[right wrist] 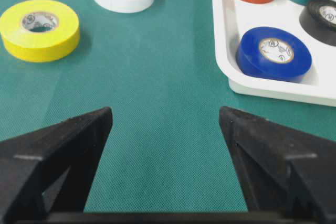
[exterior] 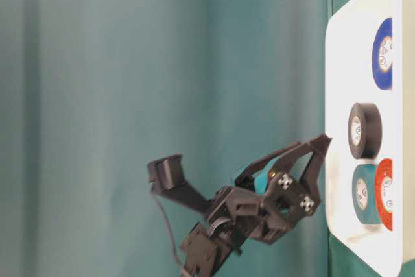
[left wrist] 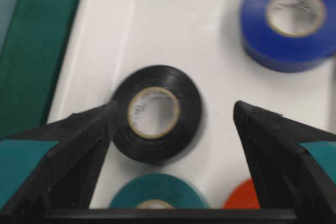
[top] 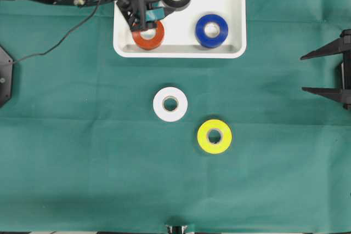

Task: Put the tape into the white case with the left arm.
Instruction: 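Open the left gripper to release the black roll in the tray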

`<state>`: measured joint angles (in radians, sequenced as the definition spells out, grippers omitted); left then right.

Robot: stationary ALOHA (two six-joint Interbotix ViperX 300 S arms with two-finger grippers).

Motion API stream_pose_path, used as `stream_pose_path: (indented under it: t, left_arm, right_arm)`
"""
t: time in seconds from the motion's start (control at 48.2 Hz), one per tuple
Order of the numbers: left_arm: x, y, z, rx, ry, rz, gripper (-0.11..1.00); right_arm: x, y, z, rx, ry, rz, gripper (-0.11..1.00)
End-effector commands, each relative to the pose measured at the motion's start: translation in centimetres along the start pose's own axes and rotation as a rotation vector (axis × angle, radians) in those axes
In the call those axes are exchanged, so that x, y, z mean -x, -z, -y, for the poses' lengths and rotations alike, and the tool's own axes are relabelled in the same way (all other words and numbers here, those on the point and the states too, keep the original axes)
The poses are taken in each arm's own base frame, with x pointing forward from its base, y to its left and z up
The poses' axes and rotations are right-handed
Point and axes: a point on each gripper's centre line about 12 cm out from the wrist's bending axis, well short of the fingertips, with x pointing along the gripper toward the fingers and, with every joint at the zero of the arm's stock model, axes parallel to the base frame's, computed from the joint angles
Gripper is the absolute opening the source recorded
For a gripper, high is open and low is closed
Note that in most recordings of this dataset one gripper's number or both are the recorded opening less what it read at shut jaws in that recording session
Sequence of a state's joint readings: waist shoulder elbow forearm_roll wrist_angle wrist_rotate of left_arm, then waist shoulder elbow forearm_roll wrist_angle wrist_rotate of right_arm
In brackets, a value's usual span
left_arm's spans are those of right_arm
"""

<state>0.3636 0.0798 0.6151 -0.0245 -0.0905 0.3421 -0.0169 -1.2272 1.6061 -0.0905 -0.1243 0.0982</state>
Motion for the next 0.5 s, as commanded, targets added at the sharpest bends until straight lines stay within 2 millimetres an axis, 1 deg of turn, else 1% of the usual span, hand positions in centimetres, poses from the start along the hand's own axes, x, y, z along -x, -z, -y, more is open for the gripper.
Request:
stream_pose_path:
  t: [0.0,0.27,0.477]
  left_arm:
    - [1.7,-1.6,0.2,-0.006,-0.002,0.052,0.91]
    - [4.5,-1.1,3.3,-0.048,0.059,0.071,0.91]
    - [6.6,-0.2,4.8,-0.069,0.09,0.078,0.91]
  right_arm:
    - [-0.1,-0.5,0.0,-0.001,-0.001,0.014,0.86]
    - [-0.1,-0.5,0.0,-0.001,-0.001,0.014,0.86]
    - [-0.1,-0.5,0.0,-0.001,-0.001,0.015,0.86]
